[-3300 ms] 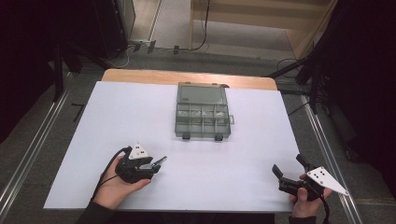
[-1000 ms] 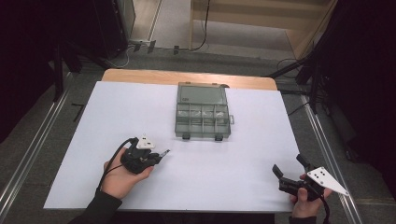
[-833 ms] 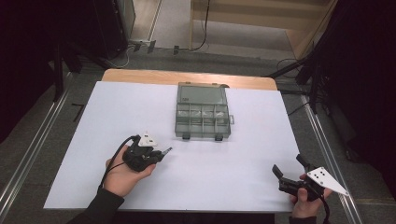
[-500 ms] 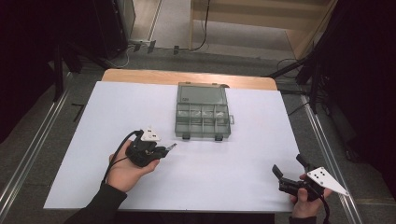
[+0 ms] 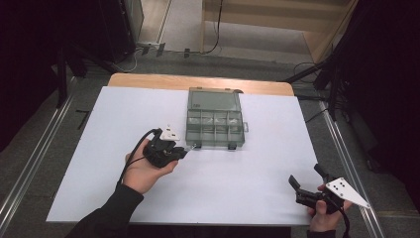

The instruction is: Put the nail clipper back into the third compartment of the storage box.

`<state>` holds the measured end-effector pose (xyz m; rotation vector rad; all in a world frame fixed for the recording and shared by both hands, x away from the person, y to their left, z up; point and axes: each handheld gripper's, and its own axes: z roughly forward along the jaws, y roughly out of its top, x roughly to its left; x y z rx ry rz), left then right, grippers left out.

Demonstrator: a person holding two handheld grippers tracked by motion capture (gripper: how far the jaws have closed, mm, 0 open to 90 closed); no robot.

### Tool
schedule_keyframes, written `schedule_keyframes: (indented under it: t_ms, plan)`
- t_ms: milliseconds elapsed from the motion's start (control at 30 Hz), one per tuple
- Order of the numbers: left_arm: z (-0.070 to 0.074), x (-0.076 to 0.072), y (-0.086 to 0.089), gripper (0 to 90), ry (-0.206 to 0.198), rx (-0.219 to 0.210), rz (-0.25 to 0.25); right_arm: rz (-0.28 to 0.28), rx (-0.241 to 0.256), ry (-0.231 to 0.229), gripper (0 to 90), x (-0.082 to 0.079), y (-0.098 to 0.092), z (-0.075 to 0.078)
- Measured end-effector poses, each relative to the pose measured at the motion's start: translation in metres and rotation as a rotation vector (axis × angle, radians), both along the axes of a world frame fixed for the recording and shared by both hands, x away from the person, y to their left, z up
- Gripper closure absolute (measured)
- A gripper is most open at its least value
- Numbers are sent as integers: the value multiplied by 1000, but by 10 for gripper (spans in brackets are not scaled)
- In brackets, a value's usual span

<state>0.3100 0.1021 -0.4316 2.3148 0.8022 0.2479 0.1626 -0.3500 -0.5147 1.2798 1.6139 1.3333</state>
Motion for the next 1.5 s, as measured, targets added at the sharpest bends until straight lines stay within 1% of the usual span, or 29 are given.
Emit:
schedule_keyframes:
  t_ms: [133, 167, 200, 467, 600, 633, 667, 767, 867, 933, 1067, 1133, 1333, 1467, 1500]
  plan:
    - [-2, 9, -8, 795, 6, -1, 0, 1, 4, 2, 0, 0, 0, 0]
    - [-3, 11, -10, 795, 11, -9, 0, 1, 5, 1, 0, 0, 0, 0]
    - [-2, 13, -12, 795, 13, -9, -2, 2, 5, 0, 0, 0, -1, 0]
    - [2, 22, -33, 795, -10, 2, -21, 2, 13, -3, 0, 0, -1, 0]
    - [3, 27, -42, 795, -10, 4, -28, 4, 15, -4, 0, -1, -2, 0]
    - [3, 27, -42, 795, -10, 4, -28, 4, 15, -4, 0, -1, -2, 0]
    - [2, 29, -47, 795, -16, 2, -28, 2, 16, -3, 0, -1, -2, 0]
    - [2, 34, -53, 795, -21, 10, -34, 3, 13, -3, 0, -1, -1, 0]
    - [1, 37, -56, 795, -28, 10, -32, 3, 13, -4, 0, -1, -1, 0]
    - [0, 40, -58, 795, -24, -1, -24, 2, 16, -5, 0, -1, -2, 0]
    - [-1, 46, -60, 795, -21, -7, -21, 3, 18, -5, 0, -1, -2, 0]
    - [-1, 47, -62, 795, -24, 0, -25, 3, 20, -6, 0, -1, -2, 0]
    - [3, 54, -69, 795, -40, -6, -21, 3, 19, -7, 0, -1, -2, -1]
    - [3, 61, -75, 795, -35, -16, -17, 4, 20, -8, 0, -1, -3, -1]
    - [4, 62, -76, 795, -40, -9, -18, 4, 21, -7, 0, -2, -3, -1]
